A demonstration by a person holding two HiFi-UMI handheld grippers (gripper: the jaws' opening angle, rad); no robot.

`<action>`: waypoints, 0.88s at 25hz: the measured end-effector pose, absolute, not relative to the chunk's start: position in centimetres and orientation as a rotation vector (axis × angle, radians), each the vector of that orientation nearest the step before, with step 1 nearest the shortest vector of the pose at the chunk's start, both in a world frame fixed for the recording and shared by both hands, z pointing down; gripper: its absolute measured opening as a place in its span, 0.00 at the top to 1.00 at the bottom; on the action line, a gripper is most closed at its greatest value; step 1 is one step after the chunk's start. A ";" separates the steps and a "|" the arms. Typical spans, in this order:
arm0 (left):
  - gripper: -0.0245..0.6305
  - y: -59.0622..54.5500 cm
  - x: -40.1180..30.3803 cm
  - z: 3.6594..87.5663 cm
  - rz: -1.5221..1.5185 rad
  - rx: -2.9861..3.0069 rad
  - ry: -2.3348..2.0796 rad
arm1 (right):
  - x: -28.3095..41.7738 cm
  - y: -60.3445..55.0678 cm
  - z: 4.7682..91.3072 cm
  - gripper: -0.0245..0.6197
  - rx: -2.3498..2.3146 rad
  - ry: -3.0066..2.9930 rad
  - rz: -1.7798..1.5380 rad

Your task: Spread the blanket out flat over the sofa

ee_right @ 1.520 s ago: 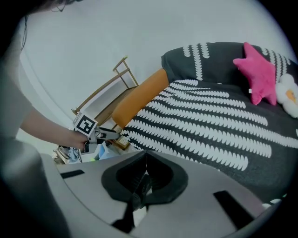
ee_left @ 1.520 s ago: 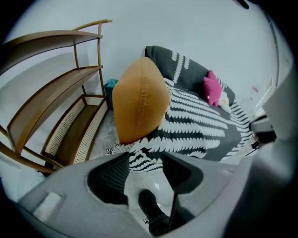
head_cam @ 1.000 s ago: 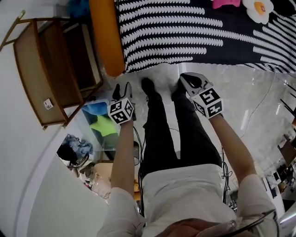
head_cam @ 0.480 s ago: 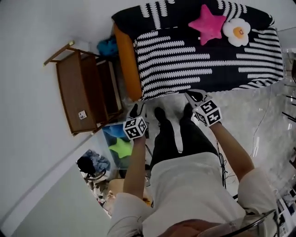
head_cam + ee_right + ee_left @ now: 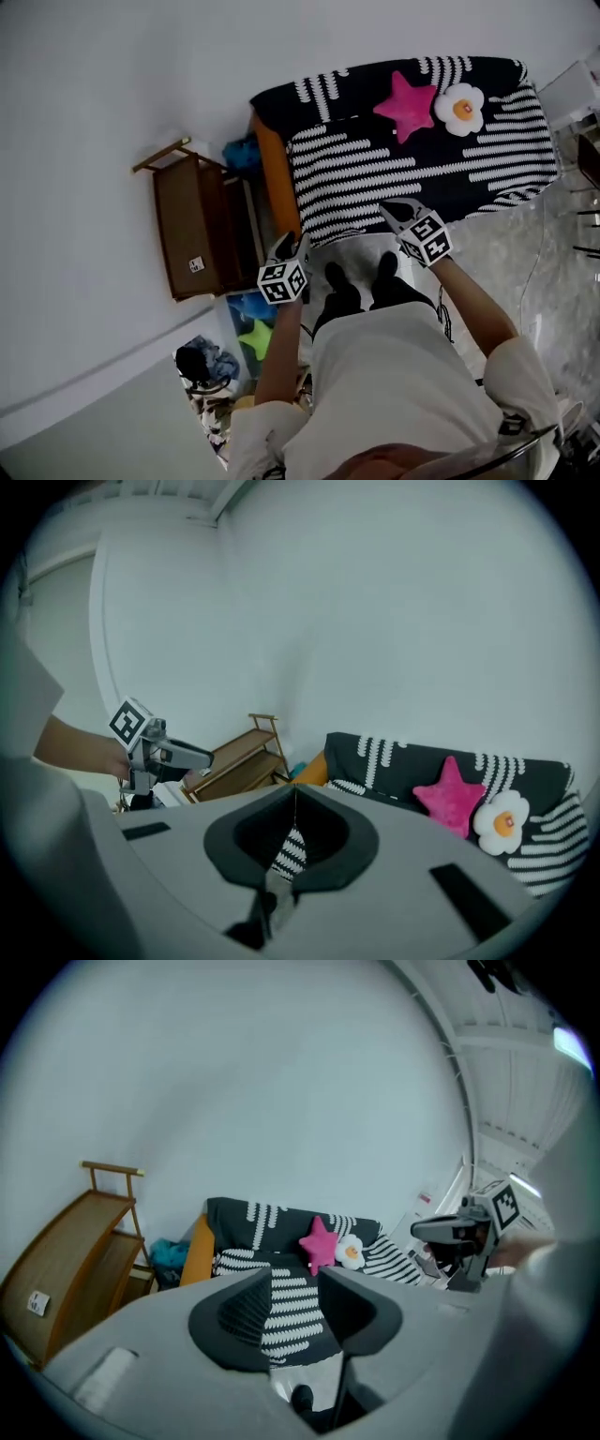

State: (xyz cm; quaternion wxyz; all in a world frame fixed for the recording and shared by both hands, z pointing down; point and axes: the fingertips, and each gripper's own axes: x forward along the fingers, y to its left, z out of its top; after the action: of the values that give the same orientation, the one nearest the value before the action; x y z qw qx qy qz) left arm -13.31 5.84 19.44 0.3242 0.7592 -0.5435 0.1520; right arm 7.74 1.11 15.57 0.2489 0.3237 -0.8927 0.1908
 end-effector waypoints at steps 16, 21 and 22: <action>0.85 4.3 -7.5 1.5 0.307 2.354 -1.382 | 13.4 2.6 0.0 0.95 1.034 -2.561 0.335; 0.90 3.9 -6.8 -0.9 0.315 2.413 -1.378 | 14.6 3.0 -3.1 0.95 1.095 -2.606 0.293; 0.91 3.7 -6.8 -1.3 0.309 2.418 -1.377 | 14.7 2.9 -3.7 0.95 1.105 -2.611 0.288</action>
State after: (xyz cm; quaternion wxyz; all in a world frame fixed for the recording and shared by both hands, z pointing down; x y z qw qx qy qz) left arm -6.80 3.75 -1.33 0.1702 0.8510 -0.4848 0.1089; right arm 14.74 2.92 -3.66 0.1451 0.3837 -0.9065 0.0999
